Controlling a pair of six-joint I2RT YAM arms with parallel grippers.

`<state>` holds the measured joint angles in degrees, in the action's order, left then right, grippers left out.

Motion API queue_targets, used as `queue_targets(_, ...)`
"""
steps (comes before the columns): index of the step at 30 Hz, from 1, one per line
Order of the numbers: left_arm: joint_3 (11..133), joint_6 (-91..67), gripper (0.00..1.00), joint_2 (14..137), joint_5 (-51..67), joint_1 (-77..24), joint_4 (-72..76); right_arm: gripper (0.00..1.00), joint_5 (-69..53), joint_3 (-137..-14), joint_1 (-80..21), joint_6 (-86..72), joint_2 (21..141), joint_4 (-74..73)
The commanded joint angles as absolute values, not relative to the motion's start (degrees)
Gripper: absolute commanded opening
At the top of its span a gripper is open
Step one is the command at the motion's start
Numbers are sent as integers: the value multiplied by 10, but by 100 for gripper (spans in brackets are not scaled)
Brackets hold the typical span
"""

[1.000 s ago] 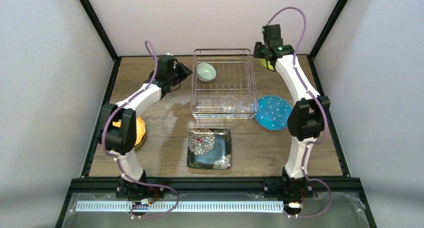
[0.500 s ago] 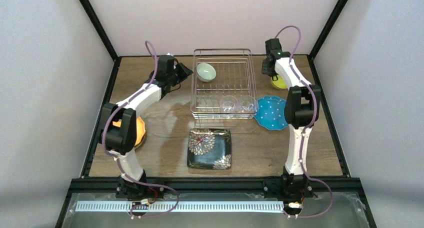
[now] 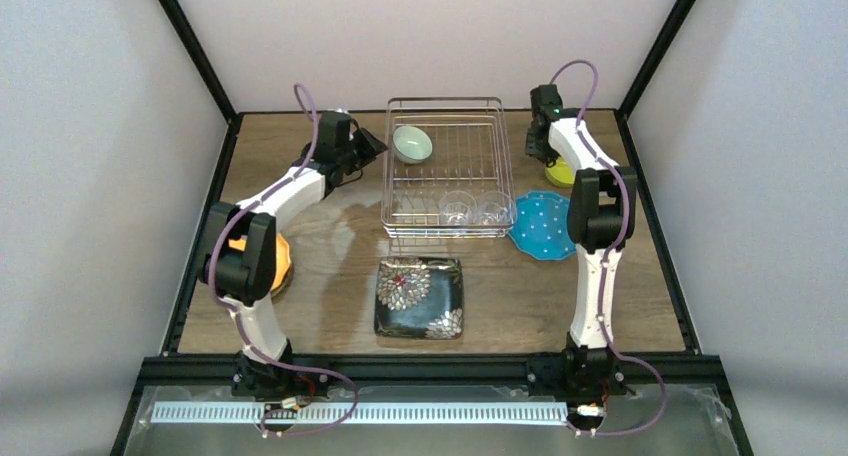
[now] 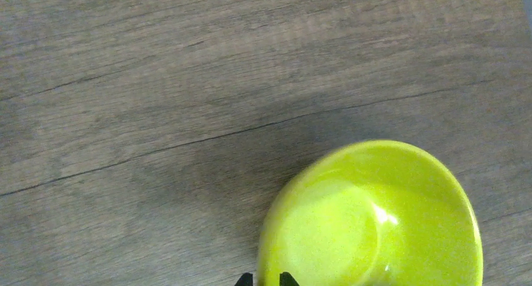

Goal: Load the mixed dishes into the dish rack
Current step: Place the bowl at the corner of the board.

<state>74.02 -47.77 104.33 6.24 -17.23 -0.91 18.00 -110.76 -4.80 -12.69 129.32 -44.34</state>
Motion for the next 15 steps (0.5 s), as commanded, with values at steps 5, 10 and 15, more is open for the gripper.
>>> queue_targets(5,751,-475,90,1059,65,-171,-3,48,194,-1112,-44,-126,1314,-437)
queue_targets(10,756,-474,90,1064,66,-170,-3,57,184,-1112,-44,-129,1302,-431)
queue_targets(15,761,-475,90,1067,68,-170,-3,61,158,-1129,-45,-127,1273,-421)
